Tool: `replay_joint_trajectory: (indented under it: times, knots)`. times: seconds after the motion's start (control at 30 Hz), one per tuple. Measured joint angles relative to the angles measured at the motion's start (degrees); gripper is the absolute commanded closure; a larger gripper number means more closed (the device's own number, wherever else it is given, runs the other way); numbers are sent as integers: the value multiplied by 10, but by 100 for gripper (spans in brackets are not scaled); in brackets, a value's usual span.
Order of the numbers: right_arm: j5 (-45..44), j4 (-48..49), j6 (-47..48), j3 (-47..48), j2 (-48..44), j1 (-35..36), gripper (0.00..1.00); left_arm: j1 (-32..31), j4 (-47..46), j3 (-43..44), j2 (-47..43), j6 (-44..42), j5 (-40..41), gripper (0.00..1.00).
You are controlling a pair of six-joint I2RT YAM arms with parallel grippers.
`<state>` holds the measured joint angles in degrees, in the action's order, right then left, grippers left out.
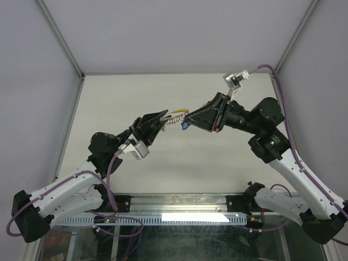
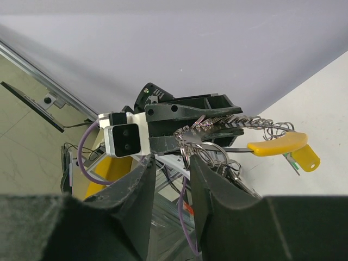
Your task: Put the keys on the keyring
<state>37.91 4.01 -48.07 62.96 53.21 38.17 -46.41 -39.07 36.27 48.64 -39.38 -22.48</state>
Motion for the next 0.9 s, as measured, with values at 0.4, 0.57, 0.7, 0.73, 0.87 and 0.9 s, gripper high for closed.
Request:
replay_joint_trajectory:
  times: [0.4,0.57,0.7,0.73,0.87,0.9]
  knots:
    - [4,7,0,0,0,2,72,0,0,0,5,0,0,100]
    - [3,6,1,0,4,3,72,0,1,0,7,0,-1,100]
    - [0,-2,4,0,8,3,73,0,2,0,7,0,-1,100]
    - [0,-5,6,0,9,4,73,0,2,0,7,0,-1,100]
    - [-5,-18,14,0,9,4,75,0,3,0,7,0,-1,100]
    - [-6,-19,16,0,9,4,76,0,4,0,7,0,-1,100]
